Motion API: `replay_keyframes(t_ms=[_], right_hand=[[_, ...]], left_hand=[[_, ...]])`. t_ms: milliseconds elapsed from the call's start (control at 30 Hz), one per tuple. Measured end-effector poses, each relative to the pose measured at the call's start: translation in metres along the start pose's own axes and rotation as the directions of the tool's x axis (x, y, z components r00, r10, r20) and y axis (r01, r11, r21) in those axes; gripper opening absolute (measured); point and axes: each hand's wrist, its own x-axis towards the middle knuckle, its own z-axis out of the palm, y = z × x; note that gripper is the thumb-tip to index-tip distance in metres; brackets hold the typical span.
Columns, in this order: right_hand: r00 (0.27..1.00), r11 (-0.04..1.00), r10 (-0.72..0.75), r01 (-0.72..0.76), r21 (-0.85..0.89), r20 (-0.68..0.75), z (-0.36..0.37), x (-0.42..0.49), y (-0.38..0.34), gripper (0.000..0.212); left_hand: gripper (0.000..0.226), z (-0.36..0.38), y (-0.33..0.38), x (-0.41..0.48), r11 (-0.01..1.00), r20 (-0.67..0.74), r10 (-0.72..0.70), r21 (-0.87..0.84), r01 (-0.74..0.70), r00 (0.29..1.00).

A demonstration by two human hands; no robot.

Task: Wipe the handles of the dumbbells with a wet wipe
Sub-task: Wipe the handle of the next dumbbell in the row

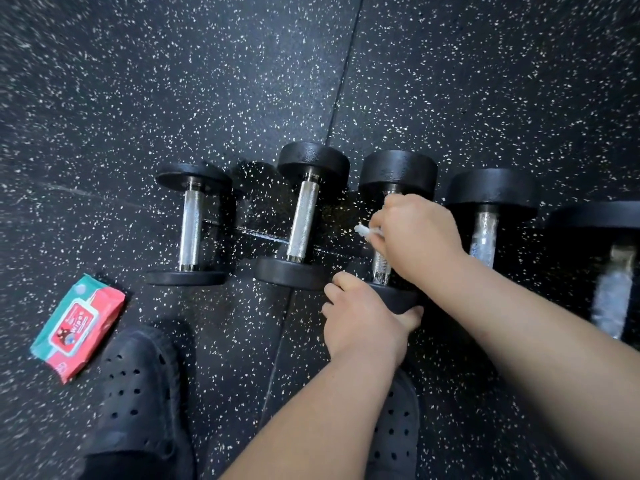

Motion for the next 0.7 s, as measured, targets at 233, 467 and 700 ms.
replay_keyframes(t_ms=[233,467,700], right_hand=[[0.950,0.988,0.058,-0.011,-0.152,0.306,-0.021,0.012,-0.031,0.012],[0.961,0.988,0.063,-0.022,-0.153,0.270,-0.017,0.008,-0.032,0.017],[0.982,0.989,0.062,-0.035,-0.147,0.181,-0.006,0.010,-0.021,0.015]], left_hand=[[0.108,-0.002,0.000,-0.001,1.000,0.018,0.009,-0.008,-0.009,1.000],[0.104,-0.003,0.001,-0.003,1.000,0.022,0.021,-0.017,-0.020,1.000],[0.109,-0.002,0.000,-0.001,1.000,0.019,0.009,-0.010,-0.009,1.000]])
